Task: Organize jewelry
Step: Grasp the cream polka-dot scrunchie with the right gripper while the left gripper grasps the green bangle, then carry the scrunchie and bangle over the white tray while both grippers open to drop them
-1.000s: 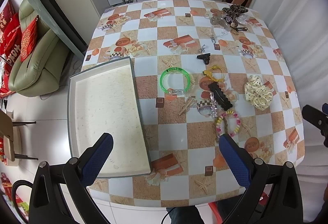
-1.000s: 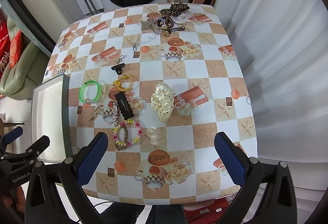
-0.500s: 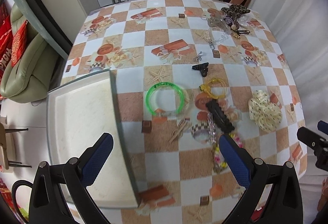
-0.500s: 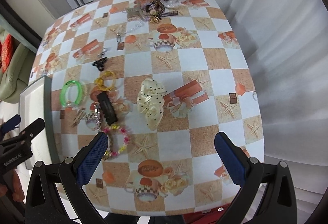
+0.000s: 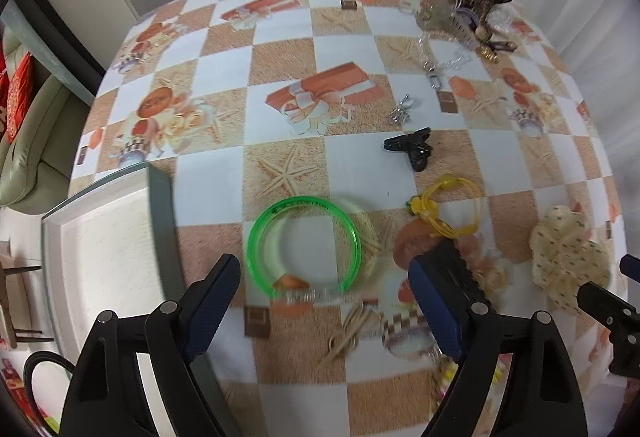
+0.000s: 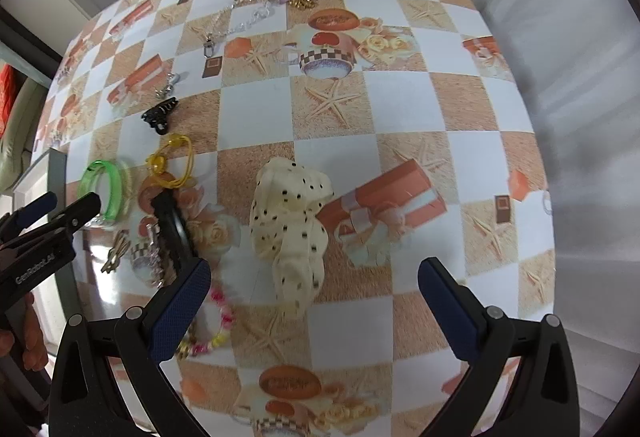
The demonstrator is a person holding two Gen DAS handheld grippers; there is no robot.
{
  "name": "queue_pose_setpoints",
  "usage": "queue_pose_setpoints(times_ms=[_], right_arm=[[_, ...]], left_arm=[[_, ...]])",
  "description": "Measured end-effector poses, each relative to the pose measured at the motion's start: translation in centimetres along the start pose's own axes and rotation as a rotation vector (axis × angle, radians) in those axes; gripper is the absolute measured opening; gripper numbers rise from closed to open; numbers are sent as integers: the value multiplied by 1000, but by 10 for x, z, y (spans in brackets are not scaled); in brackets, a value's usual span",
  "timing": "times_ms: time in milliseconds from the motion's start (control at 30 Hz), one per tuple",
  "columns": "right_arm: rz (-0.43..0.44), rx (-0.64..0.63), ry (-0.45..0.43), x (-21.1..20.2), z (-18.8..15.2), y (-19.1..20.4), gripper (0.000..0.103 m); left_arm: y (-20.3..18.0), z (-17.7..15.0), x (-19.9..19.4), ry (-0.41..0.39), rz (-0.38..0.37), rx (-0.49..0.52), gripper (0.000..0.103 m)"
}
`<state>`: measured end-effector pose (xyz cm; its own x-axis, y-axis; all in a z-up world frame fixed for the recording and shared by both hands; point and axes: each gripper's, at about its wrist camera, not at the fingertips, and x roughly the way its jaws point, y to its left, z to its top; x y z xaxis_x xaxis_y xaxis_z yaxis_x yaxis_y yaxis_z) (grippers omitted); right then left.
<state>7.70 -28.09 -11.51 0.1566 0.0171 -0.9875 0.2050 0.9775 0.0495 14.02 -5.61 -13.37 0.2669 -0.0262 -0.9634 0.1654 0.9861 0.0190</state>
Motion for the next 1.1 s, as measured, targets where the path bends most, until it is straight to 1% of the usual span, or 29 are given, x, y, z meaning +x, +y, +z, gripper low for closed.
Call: queue_pose_setpoints(times_ms=[67,100,167,233,300,333,367,400,433,467,500,533,567,667,767,900,1000,1100], right_arm=[[1,-4,6,9,3,1,101],[2,-6,10,14,5,1,100],[0,-7,17,21,8,1,96],[2,-7,26,29,10,1,91],[7,-7,37,35,12,1,84],[9,-9,42,38,13,2,77],[12,-10,48,40,14,2,69],[20,-10,53,42,14,2,65],[32,-8,57,44,14,2,54],[43,-7,58,44,14,2,43],[54,-6,58,45,14,3,37],[62,-5,56,44,13,3,29],[64,-4,51,43,13,4,25],[78,3,40,38,13,3,18],[108,22,36,30,11,-4,17],[151,22,23,11,10,-11,17],[183,1,9,-8,7,-14,17],[225,-32,-6,-27,9,-12,17]], left_arm=[[-2,2,11,17,-5,3,74],[-3,3,18,31,-12,6,71],[-5,3,27,50,-16,11,60],[-8,2,33,65,-20,22,54],[-10,2,37,72,-20,25,52],[-11,2,38,65,-26,26,49],[-12,2,38,61,-31,28,40],[-14,3,37,57,-34,37,38],[-16,4,37,57,-34,43,31],[-17,4,37,55,-35,47,18],[-19,5,37,55,-40,51,12],[-19,5,37,55,-40,50,11],[-20,5,36,50,-42,48,11],[-22,4,30,37,-49,44,11],[-24,1,13,15,-46,46,11],[-21,-2,-13,-19,-46,24,11],[-9,-11,-40,-50,-44,-11,11],[1,-24,-74,-91,-28,-71,11]])
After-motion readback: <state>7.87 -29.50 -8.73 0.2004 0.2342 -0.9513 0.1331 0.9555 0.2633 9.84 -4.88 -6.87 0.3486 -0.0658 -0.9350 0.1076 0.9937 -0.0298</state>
